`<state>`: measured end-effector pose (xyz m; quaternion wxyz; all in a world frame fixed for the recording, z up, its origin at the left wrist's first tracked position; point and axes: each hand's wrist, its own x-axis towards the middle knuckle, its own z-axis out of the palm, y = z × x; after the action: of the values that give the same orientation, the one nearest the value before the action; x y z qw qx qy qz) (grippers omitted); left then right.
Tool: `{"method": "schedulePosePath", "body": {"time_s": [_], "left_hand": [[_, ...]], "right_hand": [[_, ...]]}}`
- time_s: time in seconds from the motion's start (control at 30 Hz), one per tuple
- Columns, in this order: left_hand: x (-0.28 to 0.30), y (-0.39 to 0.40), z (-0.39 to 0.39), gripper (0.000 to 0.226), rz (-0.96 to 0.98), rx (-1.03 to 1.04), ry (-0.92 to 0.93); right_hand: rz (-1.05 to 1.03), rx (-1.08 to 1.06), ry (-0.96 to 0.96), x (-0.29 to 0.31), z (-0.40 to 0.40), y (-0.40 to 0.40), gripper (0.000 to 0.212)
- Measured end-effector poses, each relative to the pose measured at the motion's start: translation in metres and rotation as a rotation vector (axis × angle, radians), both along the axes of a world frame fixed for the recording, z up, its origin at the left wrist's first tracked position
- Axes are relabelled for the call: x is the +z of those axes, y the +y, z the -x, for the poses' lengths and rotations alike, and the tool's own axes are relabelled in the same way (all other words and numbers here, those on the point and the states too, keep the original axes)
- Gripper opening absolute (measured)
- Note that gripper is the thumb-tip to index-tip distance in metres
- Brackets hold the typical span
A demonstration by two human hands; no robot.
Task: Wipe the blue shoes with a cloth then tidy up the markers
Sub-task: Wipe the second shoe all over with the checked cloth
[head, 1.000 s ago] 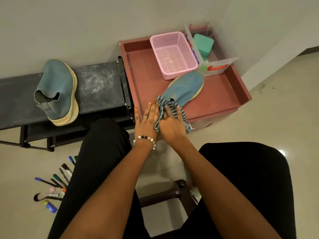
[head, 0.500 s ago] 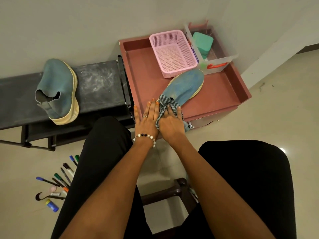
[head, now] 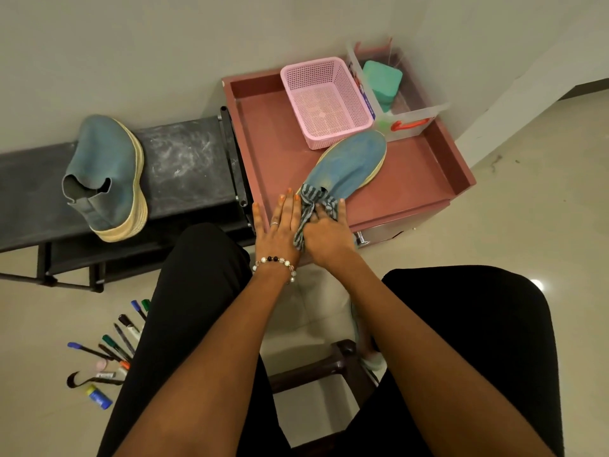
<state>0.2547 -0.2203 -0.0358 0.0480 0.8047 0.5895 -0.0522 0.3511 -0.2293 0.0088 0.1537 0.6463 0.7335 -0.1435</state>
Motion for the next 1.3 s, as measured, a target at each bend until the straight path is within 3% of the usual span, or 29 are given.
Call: {"method": "schedulePosePath", "body": {"time_s": [0.13,0.33,0.47,0.57,0.7,0.8,0.9,1.1,1.3], "left_hand": [[-0.007,0.0,0.002,0.101,-0.021,0.018,0.052],[-0.004,0.003,-0.001,0.072,0.011,0.019,-0.018],[-0.001,0.001,0.0,0.071,0.02,0.014,-0.039],[-0.002,-0.001,-0.001,0.083,-0.016,0.005,-0.026],[-0.01,0.0,0.001,0.087,-0.032,0.023,-0.027],[-0.004,0.002,-0.001,0.071,0.034,0.003,-0.052],[-0.002,0.003,-0.001,0.069,0.041,0.023,-0.074],[-0.003,0.001,0.0,0.086,0.034,0.016,-0.071],[-0.005,0.004,-0.001,0.074,0.052,0.023,-0.068]], "right_hand": [[-0.026,0.046,0.062,0.011,-0.012,-0.016,0.048],[-0.035,-0.023,-0.077,0.001,0.004,0.014,0.054],[-0.022,-0.007,0.027,-0.003,-0.004,0.001,0.057],[0.003,0.055,0.116,0.005,-0.018,-0.02,0.054],[-0.006,0.092,0.049,0.011,-0.019,-0.012,0.058],[-0.002,0.095,-0.049,0.012,-0.011,0.006,0.06],[-0.025,-0.007,-0.025,0.003,0.0,0.013,0.045],[-0.008,0.046,0.106,0.004,-0.014,-0.018,0.054],[-0.048,0.051,-0.05,0.002,-0.003,-0.003,0.051]]}}
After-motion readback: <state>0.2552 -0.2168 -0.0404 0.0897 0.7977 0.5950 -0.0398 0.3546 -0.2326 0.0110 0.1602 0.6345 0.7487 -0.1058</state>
